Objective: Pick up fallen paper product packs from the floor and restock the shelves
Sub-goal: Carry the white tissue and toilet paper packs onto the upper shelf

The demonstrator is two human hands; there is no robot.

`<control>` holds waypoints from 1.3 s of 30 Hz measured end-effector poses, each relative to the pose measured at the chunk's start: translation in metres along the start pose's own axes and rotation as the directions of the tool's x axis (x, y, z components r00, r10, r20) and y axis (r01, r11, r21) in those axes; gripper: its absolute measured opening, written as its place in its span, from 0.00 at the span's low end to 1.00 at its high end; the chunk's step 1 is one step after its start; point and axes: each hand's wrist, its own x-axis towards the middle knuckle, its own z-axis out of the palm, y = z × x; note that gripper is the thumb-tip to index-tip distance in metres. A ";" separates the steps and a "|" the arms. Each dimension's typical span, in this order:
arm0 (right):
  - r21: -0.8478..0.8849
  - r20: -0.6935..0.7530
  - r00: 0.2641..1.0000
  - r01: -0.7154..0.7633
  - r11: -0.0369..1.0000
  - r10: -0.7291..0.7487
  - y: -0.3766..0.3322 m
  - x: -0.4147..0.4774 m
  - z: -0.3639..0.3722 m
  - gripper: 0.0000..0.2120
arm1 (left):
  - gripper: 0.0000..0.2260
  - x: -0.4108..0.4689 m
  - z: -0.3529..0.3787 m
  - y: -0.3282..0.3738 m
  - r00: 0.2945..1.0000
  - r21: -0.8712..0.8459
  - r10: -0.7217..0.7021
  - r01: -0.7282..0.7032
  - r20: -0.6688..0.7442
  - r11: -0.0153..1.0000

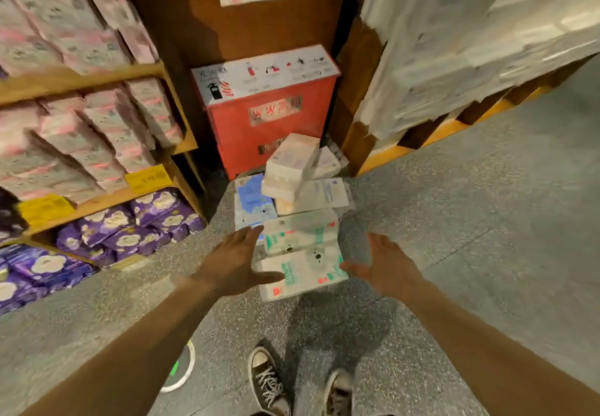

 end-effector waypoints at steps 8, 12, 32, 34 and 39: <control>-0.025 0.087 0.996 0.024 0.999 -0.022 0.063 0.199 0.139 0.49 | 0.52 0.152 0.174 -0.064 0.990 -0.087 -0.129 0.134 0.058 0.987; 0.067 0.117 0.993 -0.016 0.998 0.008 0.098 0.287 0.215 0.44 | 0.54 0.215 0.271 -0.100 0.973 -0.158 -0.213 0.225 0.088 0.961; 0.709 0.261 0.964 -0.221 0.670 0.042 0.160 0.420 0.369 0.24 | 0.54 0.299 0.463 -0.184 0.843 -0.688 -0.519 0.458 0.137 0.563; 0.743 0.201 0.978 -0.188 0.642 0.055 0.157 0.403 0.354 0.23 | 0.51 0.298 0.458 -0.192 0.867 -0.705 -0.494 0.388 0.061 0.594; 0.764 0.119 0.993 -0.090 0.639 -0.002 0.136 0.328 0.248 0.25 | 0.42 0.224 0.331 -0.121 0.859 -0.741 -0.503 0.280 -0.090 0.610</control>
